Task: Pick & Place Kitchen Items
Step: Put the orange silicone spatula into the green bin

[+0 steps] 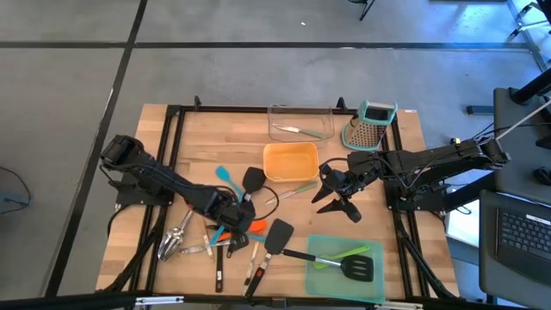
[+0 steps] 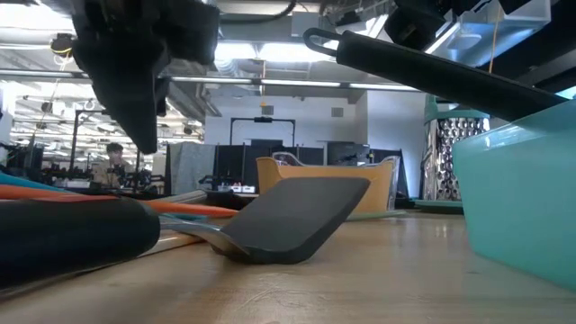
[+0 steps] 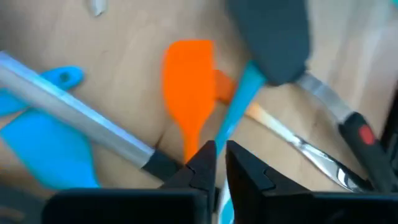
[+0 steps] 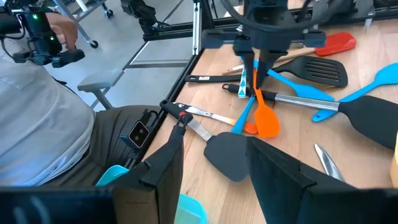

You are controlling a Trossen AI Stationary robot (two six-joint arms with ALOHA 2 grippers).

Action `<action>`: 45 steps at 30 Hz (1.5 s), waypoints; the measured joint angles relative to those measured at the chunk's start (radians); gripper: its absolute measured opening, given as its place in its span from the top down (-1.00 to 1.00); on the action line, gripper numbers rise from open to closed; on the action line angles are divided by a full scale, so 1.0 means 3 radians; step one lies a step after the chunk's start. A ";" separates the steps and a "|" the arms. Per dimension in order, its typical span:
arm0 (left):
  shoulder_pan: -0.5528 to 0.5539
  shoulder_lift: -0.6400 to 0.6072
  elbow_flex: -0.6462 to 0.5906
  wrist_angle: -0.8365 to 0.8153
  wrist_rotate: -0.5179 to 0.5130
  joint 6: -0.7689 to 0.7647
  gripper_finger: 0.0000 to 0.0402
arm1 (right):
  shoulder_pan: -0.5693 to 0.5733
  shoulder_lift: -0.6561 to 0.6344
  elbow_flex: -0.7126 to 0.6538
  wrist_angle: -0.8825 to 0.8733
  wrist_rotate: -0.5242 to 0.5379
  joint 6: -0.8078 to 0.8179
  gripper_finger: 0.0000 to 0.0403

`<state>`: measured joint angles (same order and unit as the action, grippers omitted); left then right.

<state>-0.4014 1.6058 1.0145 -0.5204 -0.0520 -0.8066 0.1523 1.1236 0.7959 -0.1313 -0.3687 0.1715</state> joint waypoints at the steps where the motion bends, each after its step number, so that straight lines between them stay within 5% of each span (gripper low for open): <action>1: -0.0010 0.0000 0.0000 0.0002 -0.0014 0.0025 0.76 | 0.0000 0.0000 0.0000 0.0000 0.0000 0.0000 0.12; 15: -0.0028 0.0293 -0.0001 -0.0044 -0.0034 0.0118 0.13 | 0.0000 0.0000 0.0000 0.0000 0.0000 0.0000 0.12; 45: -0.0004 0.0481 0.0007 0.0020 -0.0117 0.0173 0.10 | -0.0001 0.0000 0.0000 0.0004 0.0000 0.0000 0.12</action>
<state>-0.4025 1.7500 1.0164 -0.5144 -0.0872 -0.7548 0.1520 1.1236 0.7959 -0.1303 -0.3687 0.1715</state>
